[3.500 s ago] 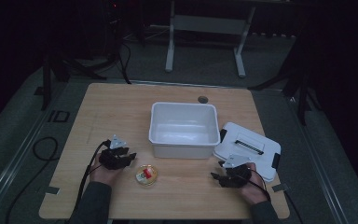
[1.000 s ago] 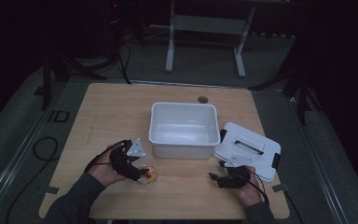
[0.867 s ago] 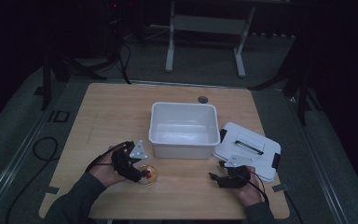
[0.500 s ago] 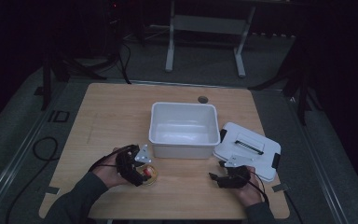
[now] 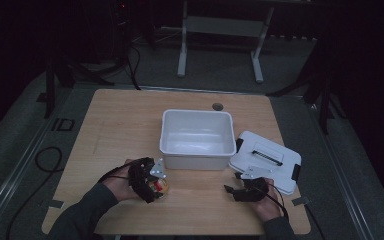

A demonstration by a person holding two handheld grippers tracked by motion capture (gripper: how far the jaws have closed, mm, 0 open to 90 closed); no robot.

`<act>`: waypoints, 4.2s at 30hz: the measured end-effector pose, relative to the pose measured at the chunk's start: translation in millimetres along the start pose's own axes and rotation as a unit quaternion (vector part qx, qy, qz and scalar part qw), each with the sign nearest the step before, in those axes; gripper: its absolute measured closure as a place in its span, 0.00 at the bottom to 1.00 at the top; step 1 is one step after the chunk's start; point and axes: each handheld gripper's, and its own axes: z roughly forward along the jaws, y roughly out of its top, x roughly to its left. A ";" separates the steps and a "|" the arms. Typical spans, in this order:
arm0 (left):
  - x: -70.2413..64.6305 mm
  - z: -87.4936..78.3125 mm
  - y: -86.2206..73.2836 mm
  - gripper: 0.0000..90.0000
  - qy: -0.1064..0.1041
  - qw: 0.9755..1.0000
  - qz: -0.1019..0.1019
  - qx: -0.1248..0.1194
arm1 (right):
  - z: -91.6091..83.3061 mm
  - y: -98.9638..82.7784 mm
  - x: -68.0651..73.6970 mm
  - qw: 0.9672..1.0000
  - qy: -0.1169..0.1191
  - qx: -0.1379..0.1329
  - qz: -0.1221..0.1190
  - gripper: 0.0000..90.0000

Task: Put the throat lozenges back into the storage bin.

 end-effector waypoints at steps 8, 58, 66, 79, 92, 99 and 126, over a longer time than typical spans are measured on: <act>-1.7 9.4 3.1 0.12 -0.005 1.000 0.005 0.024 | 0.0 0.0 0.0 1.000 0.000 0.000 0.000 0.36; 4.4 30.7 9.1 0.22 -0.035 0.994 0.041 0.100 | 0.1 0.0 0.1 1.000 0.002 0.000 -0.002 0.35; 5.5 25.0 7.9 0.22 -0.036 0.994 0.040 0.096 | 0.1 0.0 0.1 1.000 0.002 0.000 -0.002 0.35; 6.3 15.1 8.0 0.22 -0.032 0.994 0.042 0.094 | 0.1 0.0 0.1 1.000 0.002 0.000 -0.002 0.35; 9.4 -2.6 7.2 0.22 -0.020 0.996 0.033 0.079 | 0.1 0.0 0.1 1.000 0.002 0.000 -0.002 0.35; 11.9 -13.2 5.3 0.22 -0.015 0.997 0.028 0.073 | 0.1 0.0 0.1 1.000 0.002 0.000 -0.002 0.35; 21.1 -48.6 9.6 0.22 -0.008 0.998 0.025 0.055 | 0.2 0.1 0.1 1.000 0.003 0.000 -0.003 0.34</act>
